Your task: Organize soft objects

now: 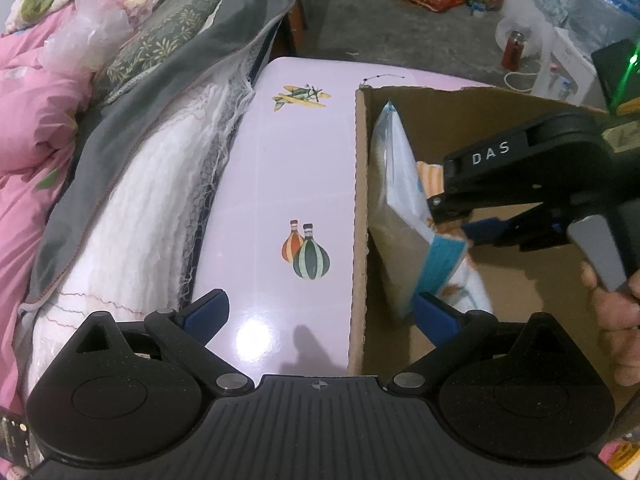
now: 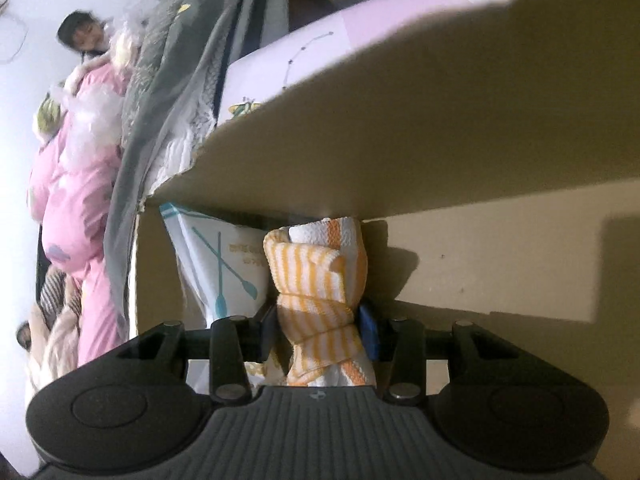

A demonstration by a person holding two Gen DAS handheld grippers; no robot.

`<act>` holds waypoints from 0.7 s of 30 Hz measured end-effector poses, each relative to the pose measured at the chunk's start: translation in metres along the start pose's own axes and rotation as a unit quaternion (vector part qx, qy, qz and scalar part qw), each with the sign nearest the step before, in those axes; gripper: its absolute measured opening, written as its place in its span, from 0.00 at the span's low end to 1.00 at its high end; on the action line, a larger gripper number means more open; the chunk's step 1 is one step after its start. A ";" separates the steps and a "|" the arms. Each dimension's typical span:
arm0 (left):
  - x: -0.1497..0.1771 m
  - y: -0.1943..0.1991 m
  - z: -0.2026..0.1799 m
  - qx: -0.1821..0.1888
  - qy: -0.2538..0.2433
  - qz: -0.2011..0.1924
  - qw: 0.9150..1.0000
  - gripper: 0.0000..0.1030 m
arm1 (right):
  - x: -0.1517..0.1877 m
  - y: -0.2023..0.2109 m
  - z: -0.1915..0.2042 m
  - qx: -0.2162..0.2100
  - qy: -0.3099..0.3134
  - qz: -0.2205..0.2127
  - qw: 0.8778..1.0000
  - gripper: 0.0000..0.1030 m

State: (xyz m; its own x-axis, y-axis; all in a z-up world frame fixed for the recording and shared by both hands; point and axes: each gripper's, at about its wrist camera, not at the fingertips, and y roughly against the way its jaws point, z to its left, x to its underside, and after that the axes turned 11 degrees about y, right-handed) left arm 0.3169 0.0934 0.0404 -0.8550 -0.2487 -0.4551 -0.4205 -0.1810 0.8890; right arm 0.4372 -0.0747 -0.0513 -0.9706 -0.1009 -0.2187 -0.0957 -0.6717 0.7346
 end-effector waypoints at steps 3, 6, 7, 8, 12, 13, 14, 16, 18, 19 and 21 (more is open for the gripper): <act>0.000 0.002 -0.001 0.005 -0.001 -0.001 1.000 0.97 | 0.002 -0.003 -0.005 -0.015 -0.023 0.004 1.000 0.38; 0.002 0.004 -0.002 0.007 -0.003 -0.002 1.000 0.97 | 0.002 -0.001 -0.011 -0.021 -0.040 0.000 0.999 0.51; 0.002 0.004 -0.002 0.008 -0.003 -0.003 1.000 0.97 | 0.001 0.003 -0.013 -0.019 -0.041 -0.002 0.999 0.58; 0.002 0.005 -0.002 0.009 -0.004 -0.004 1.000 0.97 | 0.001 0.006 -0.013 -0.014 -0.040 -0.007 0.999 0.61; 0.001 0.010 -0.001 0.013 -0.001 -0.009 1.000 0.97 | 0.001 0.015 -0.014 -0.001 -0.034 -0.018 0.999 0.68; 0.001 0.012 -0.001 0.015 0.001 -0.010 1.000 0.97 | 0.001 0.017 -0.015 -0.003 -0.035 -0.018 0.999 0.68; 0.002 0.015 0.000 0.019 0.003 -0.013 1.000 0.97 | 0.001 0.019 -0.015 -0.006 -0.036 -0.021 0.999 0.69; 0.003 0.022 0.002 0.025 0.006 -0.021 0.999 0.97 | 0.002 0.027 -0.016 -0.014 -0.033 -0.027 0.999 0.69; 0.006 0.034 0.004 0.032 0.009 -0.031 0.999 0.97 | 0.001 0.039 -0.013 -0.025 -0.027 -0.036 0.999 0.70; 0.008 0.041 0.007 0.036 0.011 -0.037 0.999 0.97 | 0.002 0.047 -0.010 -0.031 -0.022 -0.041 0.998 0.71; 0.012 0.057 0.013 0.045 0.017 -0.048 0.998 0.97 | 0.007 0.067 -0.002 -0.042 -0.005 -0.056 0.998 0.74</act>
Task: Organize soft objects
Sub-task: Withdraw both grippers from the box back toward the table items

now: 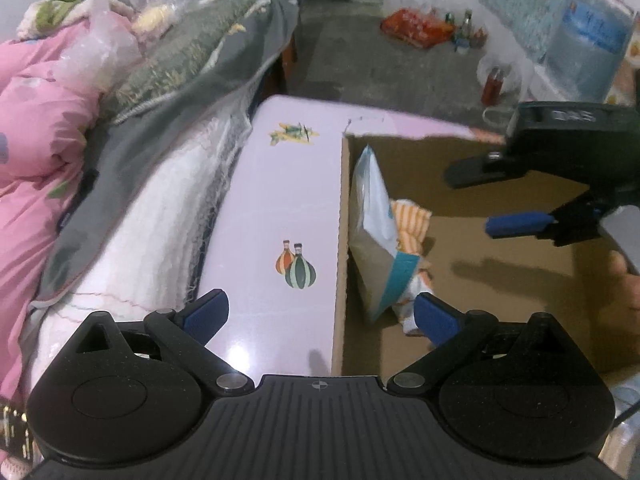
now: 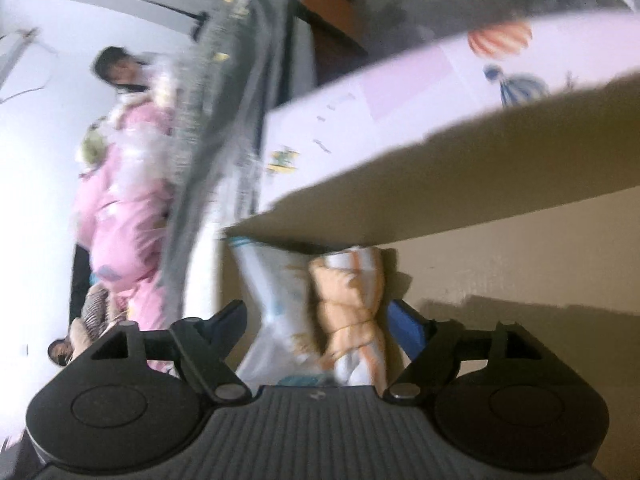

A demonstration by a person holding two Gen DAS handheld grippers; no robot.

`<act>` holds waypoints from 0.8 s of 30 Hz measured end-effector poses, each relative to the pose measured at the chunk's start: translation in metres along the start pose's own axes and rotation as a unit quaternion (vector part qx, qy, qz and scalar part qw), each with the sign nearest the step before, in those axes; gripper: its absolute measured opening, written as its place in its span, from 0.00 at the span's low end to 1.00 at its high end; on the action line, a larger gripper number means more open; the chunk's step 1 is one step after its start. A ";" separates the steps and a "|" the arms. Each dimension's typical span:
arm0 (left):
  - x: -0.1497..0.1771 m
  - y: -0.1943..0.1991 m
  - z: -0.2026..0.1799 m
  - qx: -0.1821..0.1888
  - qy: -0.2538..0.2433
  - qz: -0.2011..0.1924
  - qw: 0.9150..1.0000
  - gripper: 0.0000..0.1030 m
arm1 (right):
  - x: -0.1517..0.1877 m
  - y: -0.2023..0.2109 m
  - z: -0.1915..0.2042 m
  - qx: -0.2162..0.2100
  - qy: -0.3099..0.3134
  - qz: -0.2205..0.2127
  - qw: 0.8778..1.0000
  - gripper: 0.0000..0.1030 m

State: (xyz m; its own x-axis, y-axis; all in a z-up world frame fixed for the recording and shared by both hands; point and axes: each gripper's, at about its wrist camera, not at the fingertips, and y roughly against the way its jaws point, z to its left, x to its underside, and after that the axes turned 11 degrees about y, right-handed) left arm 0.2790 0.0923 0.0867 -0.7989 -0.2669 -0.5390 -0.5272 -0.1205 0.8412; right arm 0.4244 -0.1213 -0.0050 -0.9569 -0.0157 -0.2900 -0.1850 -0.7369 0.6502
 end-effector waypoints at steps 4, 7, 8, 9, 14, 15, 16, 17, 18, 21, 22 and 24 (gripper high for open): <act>0.009 0.045 0.009 0.017 0.005 -0.034 0.999 0.98 | 0.015 0.045 0.023 -0.010 0.053 -0.031 0.998 0.81; 0.021 0.083 0.016 0.030 0.002 -0.053 0.998 0.98 | 0.035 0.081 0.045 -0.028 0.092 -0.054 0.994 0.83; 0.028 0.097 0.018 0.034 0.001 -0.058 0.998 0.98 | 0.043 0.094 0.050 -0.037 0.101 -0.061 0.992 0.83; 0.034 0.110 0.020 0.036 0.000 -0.062 0.997 0.98 | 0.051 0.106 0.055 -0.046 0.108 -0.068 0.991 0.84; 0.077 0.163 0.029 0.063 -0.022 -0.063 0.996 1.00 | 0.112 0.177 0.067 -0.082 0.147 -0.099 0.981 0.85; 0.087 0.169 0.030 0.069 -0.024 -0.056 0.996 1.00 | 0.126 0.189 0.068 -0.085 0.151 -0.103 0.979 0.85; 0.098 0.174 0.032 0.075 -0.025 -0.049 0.996 1.00 | 0.141 0.199 0.068 -0.086 0.152 -0.104 0.979 0.85; 0.111 0.179 0.033 0.081 -0.027 -0.042 0.995 1.00 | 0.155 0.207 0.067 -0.087 0.153 -0.102 0.979 0.85; 0.123 0.181 0.034 0.085 -0.027 -0.038 0.995 1.00 | 0.169 0.214 0.067 -0.090 0.155 -0.100 0.979 0.85; 0.156 0.182 0.033 0.098 -0.033 -0.026 0.994 1.00 | 0.211 0.226 0.061 -0.094 0.159 -0.096 0.978 0.85; 0.167 0.179 0.031 0.102 -0.037 -0.027 0.994 1.00 | 0.223 0.224 0.059 -0.095 0.157 -0.092 0.979 0.85; 0.187 0.171 0.022 0.104 -0.046 -0.031 0.993 1.00 | 0.244 0.215 0.051 -0.104 0.145 -0.079 0.981 0.85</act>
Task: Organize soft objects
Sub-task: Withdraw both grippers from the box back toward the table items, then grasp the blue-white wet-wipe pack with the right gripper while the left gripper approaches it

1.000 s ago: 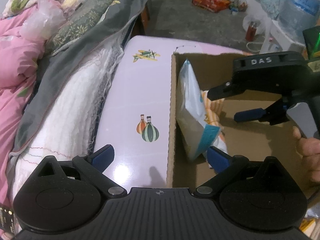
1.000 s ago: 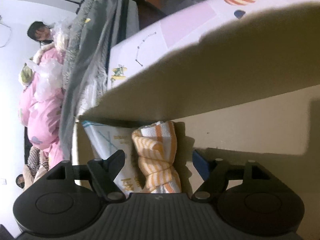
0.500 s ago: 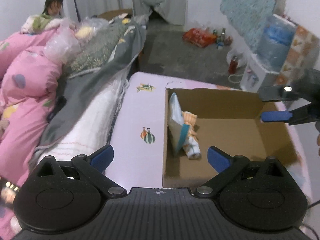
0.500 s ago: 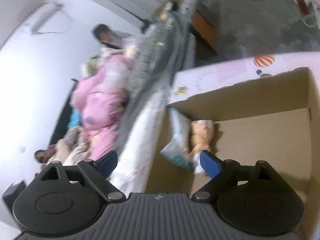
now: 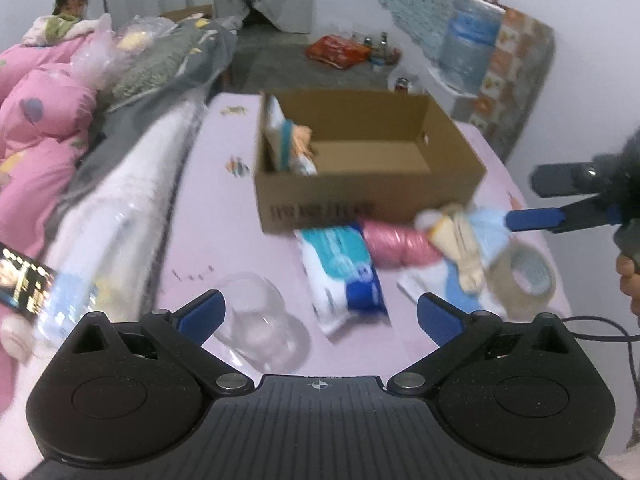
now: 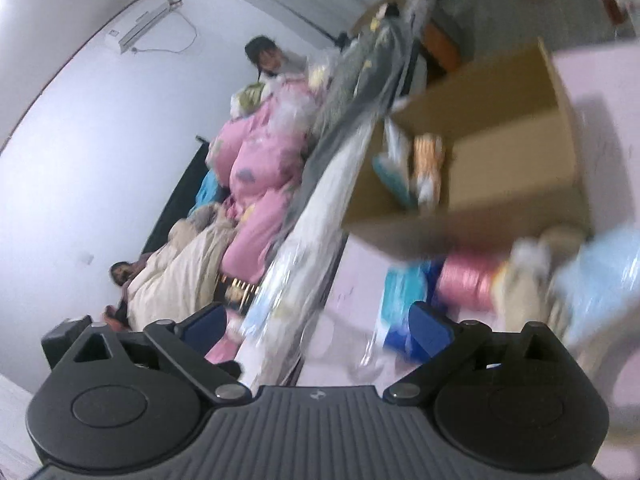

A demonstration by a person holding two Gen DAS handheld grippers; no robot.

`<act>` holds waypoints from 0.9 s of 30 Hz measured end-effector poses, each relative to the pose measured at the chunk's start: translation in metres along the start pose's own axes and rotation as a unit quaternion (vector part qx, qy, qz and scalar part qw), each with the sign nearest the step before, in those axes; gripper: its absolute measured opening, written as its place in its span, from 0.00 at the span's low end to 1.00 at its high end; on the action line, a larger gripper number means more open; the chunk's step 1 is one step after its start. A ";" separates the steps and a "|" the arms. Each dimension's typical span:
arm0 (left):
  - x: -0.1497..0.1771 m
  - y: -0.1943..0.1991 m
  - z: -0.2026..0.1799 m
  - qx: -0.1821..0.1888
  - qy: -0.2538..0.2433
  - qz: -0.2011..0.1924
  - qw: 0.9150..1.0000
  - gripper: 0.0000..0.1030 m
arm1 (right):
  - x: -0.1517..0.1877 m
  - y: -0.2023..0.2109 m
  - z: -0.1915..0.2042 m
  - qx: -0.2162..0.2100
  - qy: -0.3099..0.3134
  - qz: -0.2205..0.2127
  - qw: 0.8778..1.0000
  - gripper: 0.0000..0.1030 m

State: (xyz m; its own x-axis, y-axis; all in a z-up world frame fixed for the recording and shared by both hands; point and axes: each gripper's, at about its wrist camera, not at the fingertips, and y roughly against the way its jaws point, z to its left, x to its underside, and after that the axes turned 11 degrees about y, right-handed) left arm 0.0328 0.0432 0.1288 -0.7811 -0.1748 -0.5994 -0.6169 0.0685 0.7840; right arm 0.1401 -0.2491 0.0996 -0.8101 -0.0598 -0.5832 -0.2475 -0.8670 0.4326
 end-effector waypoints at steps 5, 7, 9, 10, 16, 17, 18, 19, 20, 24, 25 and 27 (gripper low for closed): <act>0.034 -0.033 -0.023 0.016 -0.033 -0.015 0.999 1.00 | 0.044 -0.027 -0.016 -0.025 -0.033 0.018 0.999 0.85; 0.043 -0.051 -0.034 0.016 -0.049 -0.018 0.999 1.00 | 0.053 -0.045 -0.025 -0.027 -0.046 0.029 0.998 0.85; 0.054 -0.063 -0.043 0.005 -0.064 -0.029 0.997 1.00 | 0.059 -0.063 -0.034 -0.022 -0.060 0.041 0.997 0.84; 0.056 -0.072 -0.048 -0.005 -0.073 -0.039 0.997 1.00 | 0.059 -0.071 -0.037 -0.017 -0.061 0.047 0.997 0.84; 0.060 -0.108 -0.057 -0.033 -0.074 -0.059 0.995 0.98 | 0.051 -0.111 -0.049 0.031 -0.050 0.079 0.995 0.74; 0.058 -0.113 -0.055 -0.032 -0.067 -0.055 0.996 0.97 | 0.049 -0.117 -0.051 0.039 -0.048 0.083 0.995 0.72; 0.057 -0.118 -0.053 -0.034 -0.061 -0.053 0.996 0.96 | 0.047 -0.124 -0.053 0.049 -0.048 0.089 0.994 0.66; 0.056 -0.122 -0.052 -0.038 -0.058 -0.052 0.996 0.96 | 0.045 -0.130 -0.055 0.057 -0.048 0.094 0.993 0.63; 0.055 -0.125 -0.052 -0.042 -0.057 -0.053 0.996 0.96 | 0.043 -0.135 -0.057 0.063 -0.049 0.100 0.992 0.61; 0.051 -0.137 -0.049 -0.056 -0.054 -0.052 0.996 0.96 | 0.039 -0.154 -0.065 0.088 -0.052 0.121 0.987 0.58; 0.050 -0.140 -0.048 -0.059 -0.053 -0.048 0.996 0.96 | 0.038 -0.158 -0.067 0.091 -0.054 0.126 0.986 0.58; 0.048 -0.148 -0.047 -0.061 -0.050 -0.040 0.996 0.96 | 0.037 -0.165 -0.072 0.093 -0.062 0.135 0.985 0.58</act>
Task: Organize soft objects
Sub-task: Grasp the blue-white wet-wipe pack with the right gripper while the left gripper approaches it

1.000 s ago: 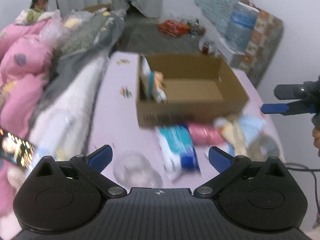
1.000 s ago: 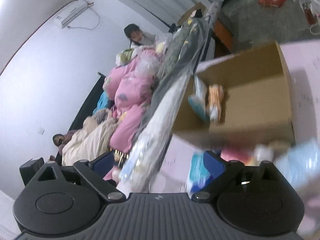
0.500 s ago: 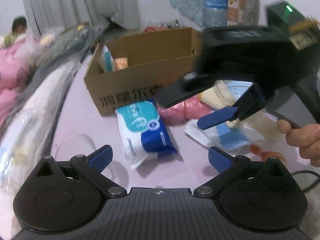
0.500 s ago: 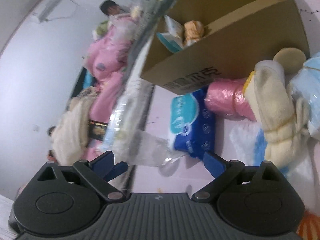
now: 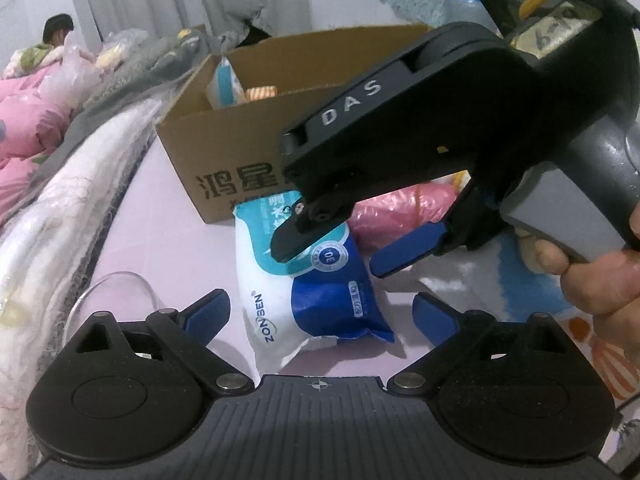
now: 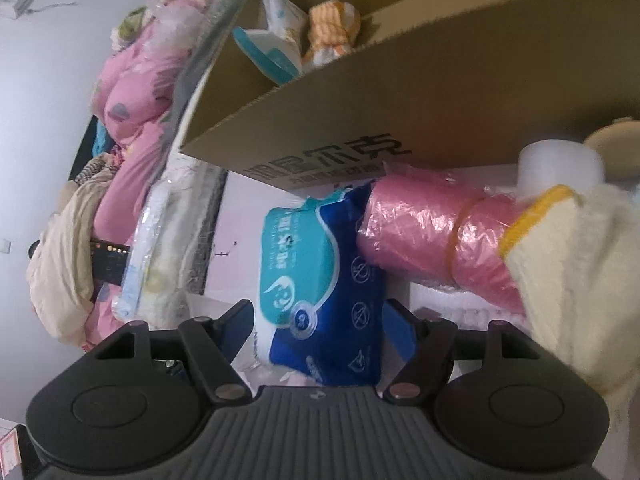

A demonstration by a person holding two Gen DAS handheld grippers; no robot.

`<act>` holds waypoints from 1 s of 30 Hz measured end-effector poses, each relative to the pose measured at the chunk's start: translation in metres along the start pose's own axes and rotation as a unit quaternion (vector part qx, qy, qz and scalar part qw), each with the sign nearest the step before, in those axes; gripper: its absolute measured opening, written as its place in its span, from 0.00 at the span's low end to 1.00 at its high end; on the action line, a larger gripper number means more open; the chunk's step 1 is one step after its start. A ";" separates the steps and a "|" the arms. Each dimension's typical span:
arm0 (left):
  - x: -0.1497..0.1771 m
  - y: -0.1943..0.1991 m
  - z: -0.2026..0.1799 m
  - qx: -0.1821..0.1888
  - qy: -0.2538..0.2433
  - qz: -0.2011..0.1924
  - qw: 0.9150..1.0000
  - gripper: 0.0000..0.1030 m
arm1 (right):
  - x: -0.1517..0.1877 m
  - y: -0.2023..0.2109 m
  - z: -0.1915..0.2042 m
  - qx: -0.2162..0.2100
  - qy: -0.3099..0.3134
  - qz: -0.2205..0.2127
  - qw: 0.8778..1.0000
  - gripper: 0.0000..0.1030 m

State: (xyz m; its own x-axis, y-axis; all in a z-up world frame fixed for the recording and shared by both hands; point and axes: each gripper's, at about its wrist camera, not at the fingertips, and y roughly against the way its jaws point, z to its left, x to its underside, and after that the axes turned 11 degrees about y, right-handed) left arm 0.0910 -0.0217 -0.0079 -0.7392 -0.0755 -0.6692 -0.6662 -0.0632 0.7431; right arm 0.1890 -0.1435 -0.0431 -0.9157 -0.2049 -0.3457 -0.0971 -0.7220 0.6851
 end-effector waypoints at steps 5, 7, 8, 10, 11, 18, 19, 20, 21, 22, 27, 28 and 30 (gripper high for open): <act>-0.002 -0.009 -0.001 0.009 0.009 0.016 1.000 0.96 | -0.006 -0.014 -0.006 0.005 -0.007 0.021 1.000 0.58; -0.002 -0.010 -0.002 0.008 0.009 0.019 1.000 0.97 | -0.008 -0.020 -0.008 -0.005 -0.010 0.032 0.999 0.59; -0.002 -0.010 -0.001 0.010 0.011 0.022 1.000 0.97 | -0.009 -0.020 -0.009 -0.009 -0.014 0.034 0.999 0.59; -0.003 -0.010 0.002 0.016 0.017 0.026 0.999 0.97 | -0.011 -0.020 -0.011 -0.016 -0.016 0.040 0.999 0.59; -0.003 -0.010 0.003 0.019 0.019 0.028 0.999 0.97 | -0.012 -0.019 -0.013 -0.021 -0.018 0.042 0.999 0.59; 0.005 0.002 0.000 0.035 0.010 0.040 0.999 0.99 | -0.007 -0.013 -0.014 -0.030 -0.010 0.049 0.998 0.59; 0.008 0.005 -0.002 0.040 0.009 0.043 0.998 0.99 | -0.005 -0.012 -0.013 -0.030 -0.009 0.050 0.998 0.59; 0.010 0.009 -0.002 0.046 0.009 0.046 0.998 0.99 | -0.002 -0.010 -0.013 -0.030 -0.006 0.051 0.998 0.59; 0.012 0.012 -0.001 0.052 0.008 0.050 0.997 0.99 | 0.000 -0.009 -0.012 -0.031 -0.004 0.053 0.998 0.59; 0.014 0.014 -0.001 0.059 0.006 0.055 0.997 0.99 | 0.003 -0.007 -0.012 -0.031 -0.002 0.055 0.998 0.59; 0.031 0.034 -0.003 0.092 -0.008 0.072 0.993 0.99 | 0.021 0.004 -0.006 -0.028 0.019 0.070 0.997 0.59; 0.035 0.038 -0.003 0.098 -0.009 0.074 0.992 0.99 | 0.025 0.005 -0.005 -0.028 0.022 0.073 0.997 0.59; 0.041 0.043 -0.002 0.110 -0.010 0.079 0.991 0.99 | 0.034 0.009 -0.002 -0.030 0.034 0.077 0.996 0.59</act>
State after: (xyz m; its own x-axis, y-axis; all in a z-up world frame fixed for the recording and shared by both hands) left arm 0.0323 -0.0291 -0.0030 -0.8359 -0.0482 -0.5467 -0.5465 0.1656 0.8209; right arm 0.1583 -0.1583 -0.0503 -0.8893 -0.3591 -0.2832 0.0683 -0.7164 0.6943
